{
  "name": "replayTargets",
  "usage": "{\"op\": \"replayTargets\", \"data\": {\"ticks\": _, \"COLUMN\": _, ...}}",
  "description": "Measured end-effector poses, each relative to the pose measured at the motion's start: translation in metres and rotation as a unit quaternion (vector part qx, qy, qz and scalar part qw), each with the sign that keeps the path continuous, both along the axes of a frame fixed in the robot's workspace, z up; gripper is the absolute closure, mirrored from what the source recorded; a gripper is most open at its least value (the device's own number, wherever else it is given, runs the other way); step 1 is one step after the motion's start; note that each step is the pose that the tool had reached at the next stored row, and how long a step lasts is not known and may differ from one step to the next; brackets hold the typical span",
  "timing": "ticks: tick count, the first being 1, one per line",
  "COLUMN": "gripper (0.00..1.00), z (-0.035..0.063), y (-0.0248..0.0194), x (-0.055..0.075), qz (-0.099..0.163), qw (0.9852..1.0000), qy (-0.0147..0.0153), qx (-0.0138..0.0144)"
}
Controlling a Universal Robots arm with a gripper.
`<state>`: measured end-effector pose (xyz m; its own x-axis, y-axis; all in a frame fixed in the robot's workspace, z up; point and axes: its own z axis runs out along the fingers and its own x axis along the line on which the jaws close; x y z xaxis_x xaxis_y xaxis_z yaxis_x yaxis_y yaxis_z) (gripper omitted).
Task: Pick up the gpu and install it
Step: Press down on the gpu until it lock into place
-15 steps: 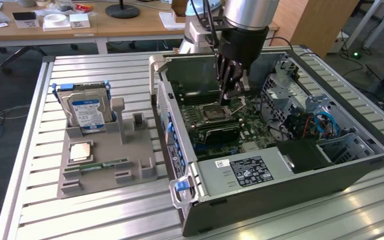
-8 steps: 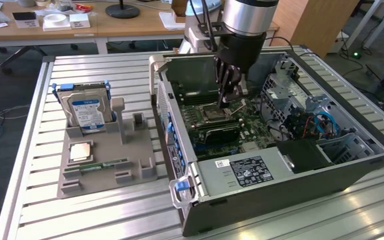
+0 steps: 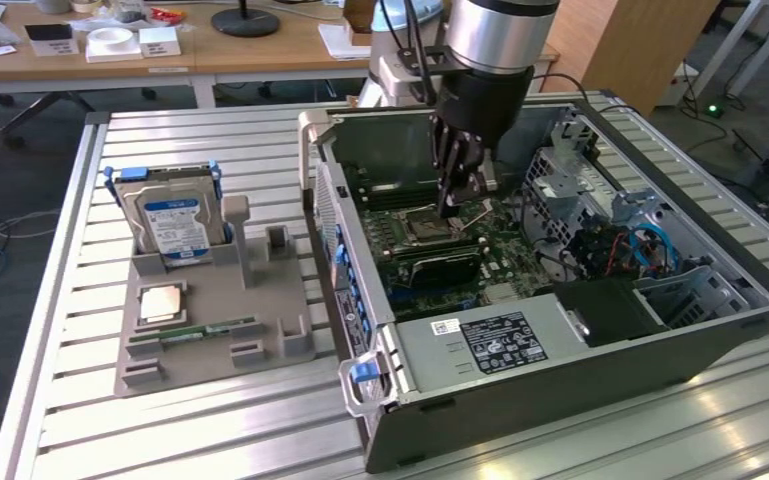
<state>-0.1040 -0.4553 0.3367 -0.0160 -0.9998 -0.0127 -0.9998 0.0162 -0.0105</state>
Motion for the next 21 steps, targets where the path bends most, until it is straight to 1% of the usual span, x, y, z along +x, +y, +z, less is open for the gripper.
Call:
{"op": "replayTargets", "data": {"ticks": 6, "gripper": 0.89, "z": -0.0103, "y": 0.0000, "x": 0.000, "qz": 0.000, "qw": 1.0000, "qy": 0.0001, "qx": -0.0002}}
{"op": "replayTargets", "data": {"ticks": 11, "gripper": 0.89, "z": -0.0131, "y": 0.0000, "x": 0.000, "qz": 0.000, "qw": 1.0000, "qy": 0.0001, "qx": 0.0000}}
{"op": "replayTargets", "data": {"ticks": 18, "gripper": 0.89, "z": -0.0249, "y": 0.0003, "x": 0.000, "qz": 0.000, "qw": 1.0000, "qy": 0.0001, "qx": -0.0001}}
{"op": "replayTargets", "data": {"ticks": 21, "gripper": 0.89, "z": -0.0285, "y": 0.0005, "x": 0.000, "qz": 0.000, "qw": 1.0000, "qy": 0.0001, "qx": -0.0002}}
